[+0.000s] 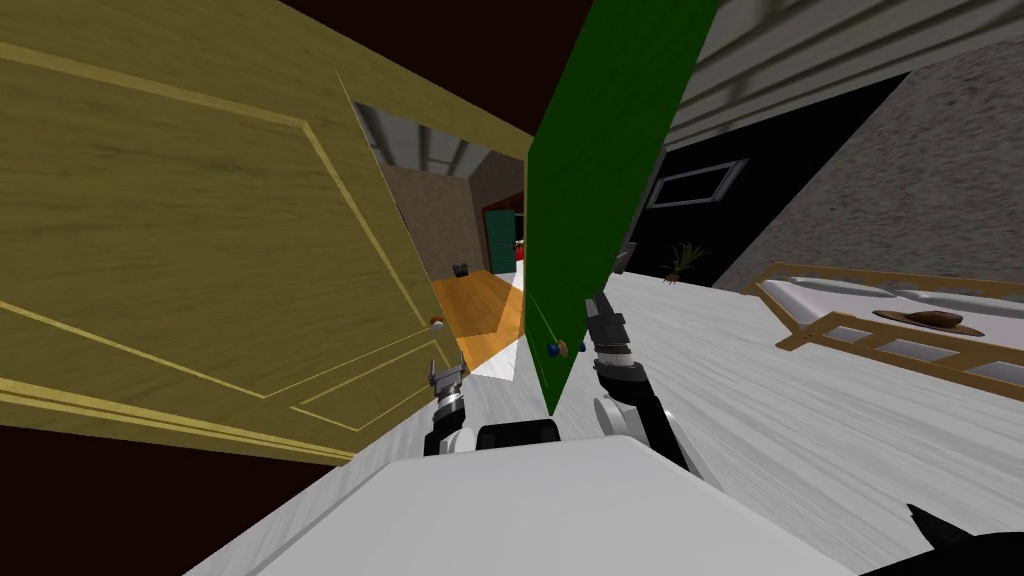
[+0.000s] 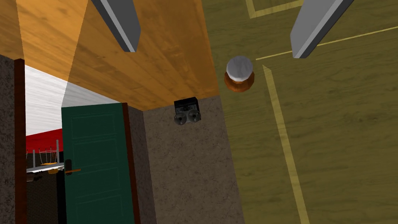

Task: Pull the door open

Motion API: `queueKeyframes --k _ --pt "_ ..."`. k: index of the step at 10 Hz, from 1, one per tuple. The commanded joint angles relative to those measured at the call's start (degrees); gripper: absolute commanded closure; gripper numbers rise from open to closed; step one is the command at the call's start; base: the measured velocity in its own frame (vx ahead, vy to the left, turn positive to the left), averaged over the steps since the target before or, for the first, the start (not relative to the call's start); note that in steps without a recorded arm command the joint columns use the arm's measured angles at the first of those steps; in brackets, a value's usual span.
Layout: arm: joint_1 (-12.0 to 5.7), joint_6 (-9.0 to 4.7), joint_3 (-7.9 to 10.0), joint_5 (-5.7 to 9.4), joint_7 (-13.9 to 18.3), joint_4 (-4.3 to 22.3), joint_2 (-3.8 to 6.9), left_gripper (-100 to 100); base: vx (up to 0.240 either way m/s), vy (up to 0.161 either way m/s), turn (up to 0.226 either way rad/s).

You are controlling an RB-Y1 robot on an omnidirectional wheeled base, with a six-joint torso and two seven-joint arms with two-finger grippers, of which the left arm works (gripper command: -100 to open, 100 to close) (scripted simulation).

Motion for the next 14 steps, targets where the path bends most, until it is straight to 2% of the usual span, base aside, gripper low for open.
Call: queueKeyframes --k 1,4,6,7,9,13,14 --pt "-0.29 -0.97 -0.54 1.26 1.3 1.7 0.02 -100 0.063 0.078 -0.064" --pt "-0.8 -2.35 -1.37 3.2 3.1 4.3 0.0 -100 0.047 0.063 -0.027" --pt "-1.46 -4.14 -2.45 5.72 5.5 7.7 -0.04 -100 0.078 0.085 -0.033" --pt "-1.61 -4.52 -2.69 6.27 6.0 8.5 -0.06 -100 0.109 0.11 -0.015" --pt "-1.89 -5.3 -3.16 7.36 7.1 10.0 -0.09 -100 0.072 0.063 0.012" --pt "-2.9 -8.02 -4.8 11.2 10.7 15.2 -0.25 -100 0.126 0.085 0.046" --pt "-3.02 -8.33 -4.99 11.63 11.1 15.8 -0.28 -100 0.134 0.084 0.05"
